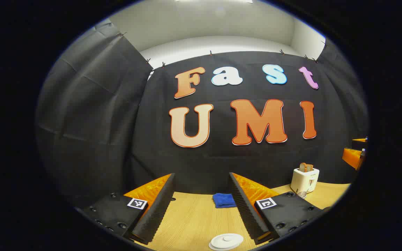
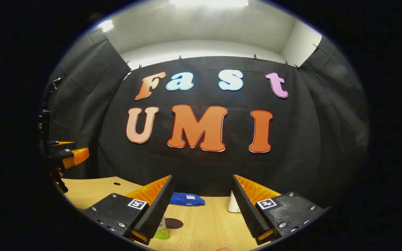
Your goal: Open the teacup lid with one hand, grasp the water bottle and pour water into the teacup with the other hand; after pouring, place the water bottle on the coaster and then close the teacup lid.
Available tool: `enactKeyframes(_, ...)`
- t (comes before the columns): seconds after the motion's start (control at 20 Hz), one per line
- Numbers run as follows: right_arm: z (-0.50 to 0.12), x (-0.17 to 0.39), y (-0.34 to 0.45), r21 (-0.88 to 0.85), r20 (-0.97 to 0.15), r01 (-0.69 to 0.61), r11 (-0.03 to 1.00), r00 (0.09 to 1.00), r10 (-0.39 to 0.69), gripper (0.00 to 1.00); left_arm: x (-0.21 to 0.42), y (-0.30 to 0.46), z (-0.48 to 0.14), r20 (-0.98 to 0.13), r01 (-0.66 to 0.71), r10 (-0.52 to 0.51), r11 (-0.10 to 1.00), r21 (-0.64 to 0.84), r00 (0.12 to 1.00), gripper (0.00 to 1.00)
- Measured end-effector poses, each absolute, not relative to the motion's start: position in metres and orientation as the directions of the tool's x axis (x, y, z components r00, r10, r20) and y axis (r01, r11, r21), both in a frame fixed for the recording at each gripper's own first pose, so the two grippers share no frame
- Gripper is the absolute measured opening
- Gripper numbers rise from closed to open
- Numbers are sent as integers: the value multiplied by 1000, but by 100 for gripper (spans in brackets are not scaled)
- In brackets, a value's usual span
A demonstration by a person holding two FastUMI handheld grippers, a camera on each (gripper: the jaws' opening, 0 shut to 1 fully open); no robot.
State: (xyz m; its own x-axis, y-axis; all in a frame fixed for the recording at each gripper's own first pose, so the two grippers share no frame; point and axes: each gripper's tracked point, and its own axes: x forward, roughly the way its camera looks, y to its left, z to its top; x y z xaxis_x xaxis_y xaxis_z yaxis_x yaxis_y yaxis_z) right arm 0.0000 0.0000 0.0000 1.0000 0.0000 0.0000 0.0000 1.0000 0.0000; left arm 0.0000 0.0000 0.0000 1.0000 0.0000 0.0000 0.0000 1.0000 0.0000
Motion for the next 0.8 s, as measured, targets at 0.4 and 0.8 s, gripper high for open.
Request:
enactKeyframes(0.4,-1,1,5,-8,0,-15,1000,1000,15,99,-2,-4,4,9,16,-16,1000,0,1000,98)
enactKeyframes(0.8,-2,11,9,8,2,-35,999,999,35,98,-3,-20,3,4,73,-73,997,11,997,96)
